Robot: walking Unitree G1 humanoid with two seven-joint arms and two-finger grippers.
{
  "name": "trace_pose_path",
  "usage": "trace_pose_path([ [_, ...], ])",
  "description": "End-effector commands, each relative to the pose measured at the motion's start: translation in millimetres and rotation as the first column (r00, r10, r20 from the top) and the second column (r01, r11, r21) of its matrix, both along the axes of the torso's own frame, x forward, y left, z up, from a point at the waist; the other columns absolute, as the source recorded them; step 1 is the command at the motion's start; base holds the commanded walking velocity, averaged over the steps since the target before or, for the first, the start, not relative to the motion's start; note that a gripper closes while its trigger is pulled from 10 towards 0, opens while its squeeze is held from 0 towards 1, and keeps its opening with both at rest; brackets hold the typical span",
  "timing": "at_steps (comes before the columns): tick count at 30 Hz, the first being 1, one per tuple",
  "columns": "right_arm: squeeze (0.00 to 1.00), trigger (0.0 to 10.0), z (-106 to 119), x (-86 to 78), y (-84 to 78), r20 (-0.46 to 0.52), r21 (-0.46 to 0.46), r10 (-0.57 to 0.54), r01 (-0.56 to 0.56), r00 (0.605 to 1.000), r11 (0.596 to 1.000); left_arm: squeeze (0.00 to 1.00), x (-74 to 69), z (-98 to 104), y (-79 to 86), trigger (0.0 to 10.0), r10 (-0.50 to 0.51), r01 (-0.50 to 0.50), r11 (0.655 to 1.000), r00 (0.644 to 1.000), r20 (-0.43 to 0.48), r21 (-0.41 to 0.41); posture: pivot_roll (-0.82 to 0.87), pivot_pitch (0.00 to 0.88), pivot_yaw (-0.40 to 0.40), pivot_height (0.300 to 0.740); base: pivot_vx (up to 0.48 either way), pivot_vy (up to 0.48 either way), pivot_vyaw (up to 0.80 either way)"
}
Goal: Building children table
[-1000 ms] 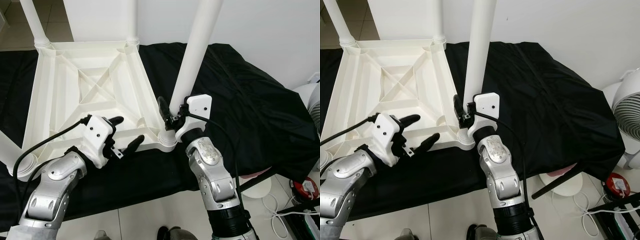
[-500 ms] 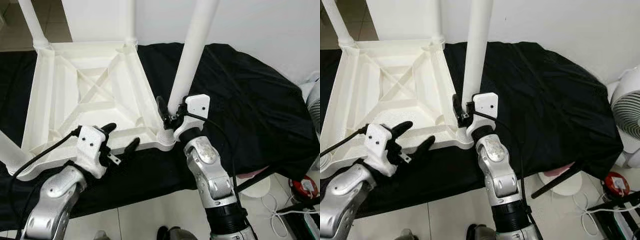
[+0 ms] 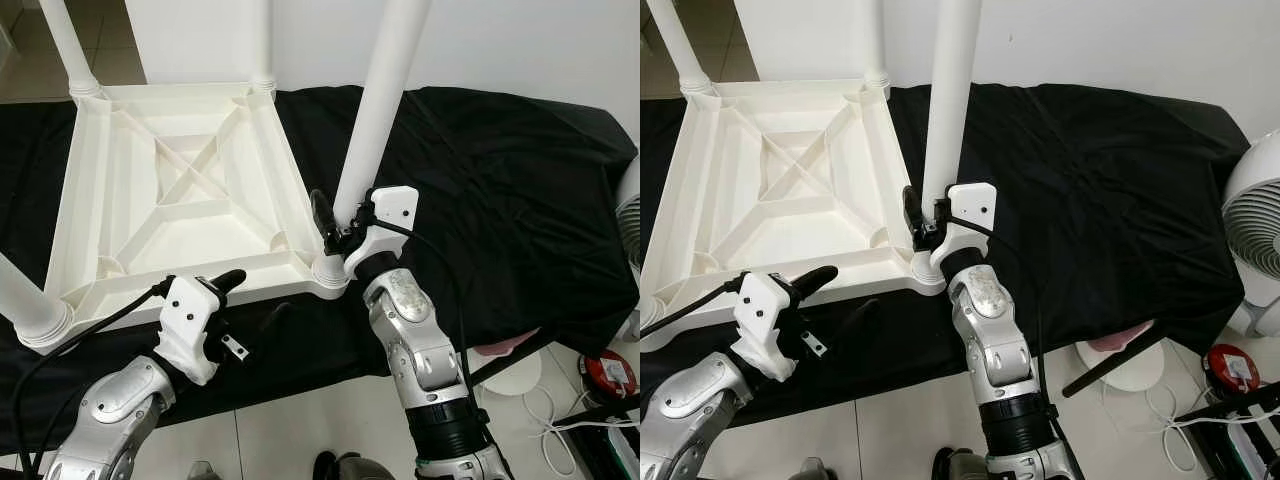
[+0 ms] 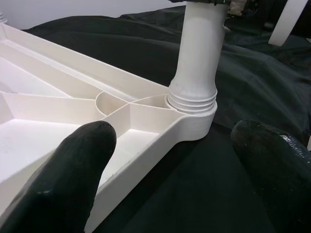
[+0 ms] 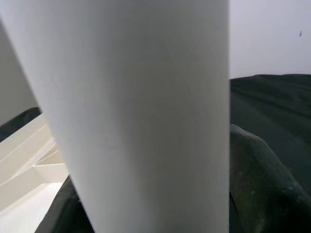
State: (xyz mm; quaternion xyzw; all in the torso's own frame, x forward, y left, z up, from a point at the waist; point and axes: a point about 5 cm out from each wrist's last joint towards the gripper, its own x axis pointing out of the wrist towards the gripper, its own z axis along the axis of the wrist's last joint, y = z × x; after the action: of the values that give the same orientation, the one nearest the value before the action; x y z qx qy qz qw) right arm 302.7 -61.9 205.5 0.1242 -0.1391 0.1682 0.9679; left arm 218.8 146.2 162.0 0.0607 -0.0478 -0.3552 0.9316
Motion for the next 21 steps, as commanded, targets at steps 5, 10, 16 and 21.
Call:
trace_pose_path([
  [5,0.0,10.0,-4,7.0,-9.4,-0.117,0.255,-0.022,0.051,0.993,0.966,0.0,-6.9,8,-4.1,10.0,-0.152,0.152,0.988,0.988,-0.004,0.016,0.11,0.129,-0.072,0.74,0.0,0.0,0.0],
  [10,0.0,10.0,-10,11.4,-21.1,-0.182,0.483,0.017,0.074,0.983,0.872,0.0,-6.8,11,-3.6,10.0,-0.162,0.161,0.987,0.987,0.002,0.02,0.12,0.126,-0.07,0.74,0.0,0.0,0.0],
  [16,0.0,10.0,-20,14.2,-30.9,-0.201,0.645,0.089,0.064,0.975,0.761,0.0,-3.2,17,-1.8,10.0,-0.158,0.157,0.987,0.987,0.018,0.012,0.12,0.118,-0.067,0.74,0.0,0.0,0.0],
  [21,0.0,10.0,-25,15.2,-34.3,-0.2,0.724,0.14,0.05,0.97,0.688,0.0,-1.1,21,-2.2,10.0,-0.158,0.158,0.987,0.987,0.028,0.006,0.12,0.115,-0.067,0.74,0.0,0.0,0.0],
])
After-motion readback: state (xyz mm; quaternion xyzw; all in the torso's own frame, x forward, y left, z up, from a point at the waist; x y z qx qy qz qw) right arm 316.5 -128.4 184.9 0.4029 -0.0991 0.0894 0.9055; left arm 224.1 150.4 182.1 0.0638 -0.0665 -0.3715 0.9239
